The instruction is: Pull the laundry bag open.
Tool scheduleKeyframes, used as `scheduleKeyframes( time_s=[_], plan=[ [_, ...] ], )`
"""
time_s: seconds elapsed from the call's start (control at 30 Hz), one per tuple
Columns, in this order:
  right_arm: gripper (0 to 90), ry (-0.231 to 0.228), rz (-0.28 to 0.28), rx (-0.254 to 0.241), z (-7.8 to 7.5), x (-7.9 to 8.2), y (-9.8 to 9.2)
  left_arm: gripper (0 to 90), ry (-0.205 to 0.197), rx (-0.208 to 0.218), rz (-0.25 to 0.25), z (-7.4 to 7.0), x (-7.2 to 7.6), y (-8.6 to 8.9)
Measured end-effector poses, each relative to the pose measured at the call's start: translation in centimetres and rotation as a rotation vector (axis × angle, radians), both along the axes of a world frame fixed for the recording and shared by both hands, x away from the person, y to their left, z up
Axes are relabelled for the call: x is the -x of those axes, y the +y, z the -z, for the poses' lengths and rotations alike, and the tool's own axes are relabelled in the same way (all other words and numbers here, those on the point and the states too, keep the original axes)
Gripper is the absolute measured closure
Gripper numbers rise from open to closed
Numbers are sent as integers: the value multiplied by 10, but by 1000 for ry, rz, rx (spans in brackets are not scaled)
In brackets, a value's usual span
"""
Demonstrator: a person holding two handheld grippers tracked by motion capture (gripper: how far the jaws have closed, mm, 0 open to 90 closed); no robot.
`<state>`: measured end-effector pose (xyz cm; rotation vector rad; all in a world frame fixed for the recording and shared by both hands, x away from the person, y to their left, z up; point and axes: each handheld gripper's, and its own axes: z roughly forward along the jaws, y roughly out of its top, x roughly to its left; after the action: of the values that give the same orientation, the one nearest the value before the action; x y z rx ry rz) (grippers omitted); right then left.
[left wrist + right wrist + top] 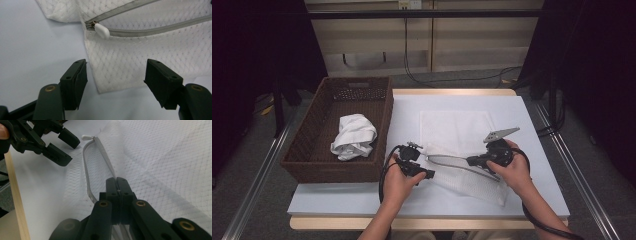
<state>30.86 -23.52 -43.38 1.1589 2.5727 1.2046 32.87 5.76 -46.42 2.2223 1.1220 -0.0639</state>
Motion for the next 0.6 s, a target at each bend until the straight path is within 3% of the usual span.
scheduleKeyframes(
  time_s=[0.07,0.27,0.37,0.43,0.53,0.6],
  plan=[
    [898,-3,-7,2,-1,0,0,374,0,11,-11,0,0,0],
    [899,-2,-2,3,1,0,2,561,-10,-27,13,-1,3,-4],
    [899,0,-1,9,3,0,4,707,-33,-94,15,-2,7,-9],
    [899,-3,-1,11,3,0,5,869,-1,-92,13,-2,9,-10],
    [899,0,-3,13,3,-1,5,887,68,-108,22,-5,10,-8],
    [899,0,2,10,3,-1,4,889,91,-118,19,-7,12,-6]
  ],
)
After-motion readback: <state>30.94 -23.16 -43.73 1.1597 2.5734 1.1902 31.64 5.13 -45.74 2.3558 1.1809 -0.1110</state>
